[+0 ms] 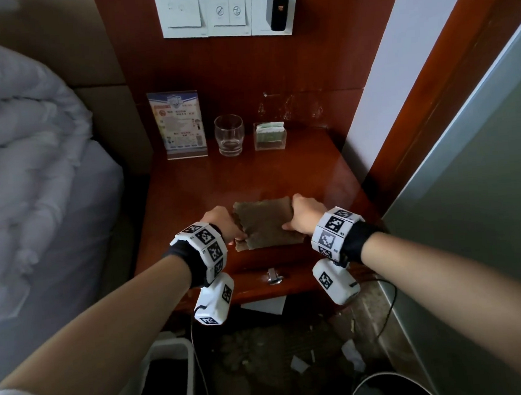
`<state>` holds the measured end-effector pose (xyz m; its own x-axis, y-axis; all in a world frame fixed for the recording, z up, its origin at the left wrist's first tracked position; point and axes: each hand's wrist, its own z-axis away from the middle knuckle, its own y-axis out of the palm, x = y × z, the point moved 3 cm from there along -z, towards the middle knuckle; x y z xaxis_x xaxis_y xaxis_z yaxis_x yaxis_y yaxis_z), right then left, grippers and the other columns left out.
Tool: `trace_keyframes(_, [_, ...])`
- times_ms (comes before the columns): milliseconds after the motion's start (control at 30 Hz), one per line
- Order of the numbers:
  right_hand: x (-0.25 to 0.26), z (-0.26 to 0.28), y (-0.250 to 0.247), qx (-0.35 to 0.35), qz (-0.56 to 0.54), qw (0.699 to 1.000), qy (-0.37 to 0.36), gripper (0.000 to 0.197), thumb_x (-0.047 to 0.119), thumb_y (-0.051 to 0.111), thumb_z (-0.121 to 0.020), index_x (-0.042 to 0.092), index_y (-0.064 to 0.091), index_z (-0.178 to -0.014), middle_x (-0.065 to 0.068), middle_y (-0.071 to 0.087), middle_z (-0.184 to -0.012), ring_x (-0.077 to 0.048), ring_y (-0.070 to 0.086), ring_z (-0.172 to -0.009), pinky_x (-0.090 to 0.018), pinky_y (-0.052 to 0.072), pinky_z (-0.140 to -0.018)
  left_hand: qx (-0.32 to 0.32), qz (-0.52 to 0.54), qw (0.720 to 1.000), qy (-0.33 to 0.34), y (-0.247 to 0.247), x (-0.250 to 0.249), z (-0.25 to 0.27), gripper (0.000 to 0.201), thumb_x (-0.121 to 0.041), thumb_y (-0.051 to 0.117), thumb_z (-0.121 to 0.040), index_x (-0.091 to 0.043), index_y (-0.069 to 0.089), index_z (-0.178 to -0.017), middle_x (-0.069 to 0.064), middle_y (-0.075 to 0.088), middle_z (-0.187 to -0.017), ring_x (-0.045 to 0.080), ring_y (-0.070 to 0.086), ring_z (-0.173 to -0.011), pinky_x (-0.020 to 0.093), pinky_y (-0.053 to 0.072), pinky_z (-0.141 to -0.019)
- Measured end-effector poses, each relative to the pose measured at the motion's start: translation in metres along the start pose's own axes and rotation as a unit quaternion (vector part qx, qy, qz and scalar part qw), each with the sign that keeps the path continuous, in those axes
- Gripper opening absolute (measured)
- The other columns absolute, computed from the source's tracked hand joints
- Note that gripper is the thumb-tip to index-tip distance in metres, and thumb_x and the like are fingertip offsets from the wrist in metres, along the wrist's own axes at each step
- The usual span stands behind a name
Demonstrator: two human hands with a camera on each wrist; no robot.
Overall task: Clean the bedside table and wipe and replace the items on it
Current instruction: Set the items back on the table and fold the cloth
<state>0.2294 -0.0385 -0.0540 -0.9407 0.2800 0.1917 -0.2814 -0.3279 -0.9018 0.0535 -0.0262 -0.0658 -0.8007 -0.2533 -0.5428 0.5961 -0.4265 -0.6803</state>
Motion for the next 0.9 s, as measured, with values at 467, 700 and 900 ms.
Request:
trace_keyframes(467, [0.04, 0.08, 0.066, -0.018, -0.112, 0.976, -0.188, 0.041, 0.028, 0.068, -0.083, 0.011, 0.049, -0.116, -0.006, 0.059, -0.117, -0.023, 0.054, -0.094, -0.028, 0.037, -0.075, -0.137, 0.257, 0.956, -0.04, 0.023, 0.119, 0.089, 0.02, 0.002, 0.07, -0.073, -0.013, 0.057, -0.068, 0.018, 0.065, -0.076, 0.034, 0.067, -0.078, 0.045, 0.057, -0.081])
trace_keyframes(700, [0.081, 0.103, 0.132, 0.04, -0.236, 0.931, -0.277, 0.026, 0.02, 0.07, -0.08, 0.019, 0.049, -0.094, -0.003, 0.057, -0.087, -0.018, 0.052, -0.078, -0.026, 0.038, -0.069, -0.168, 0.446, 0.873, -0.106, 0.043, 0.201, 0.13, 0.022, 0.006, 0.058, -0.082, -0.011, 0.056, -0.07, 0.01, 0.054, -0.067, 0.022, 0.053, -0.059, 0.031, 0.049, -0.06])
trace_keyframes(900, [0.122, 0.112, 0.2, 0.125, -0.224, 0.921, -0.294, 0.023, 0.013, 0.071, -0.08, 0.018, 0.051, -0.089, 0.002, 0.046, -0.066, -0.011, 0.044, -0.06, -0.022, 0.033, -0.055, -0.185, 0.457, 0.857, -0.148, 0.056, 0.266, 0.154, 0.026, 0.009, 0.053, -0.084, -0.01, 0.055, -0.067, 0.011, 0.052, -0.064, 0.019, 0.051, -0.052, 0.023, 0.049, -0.046])
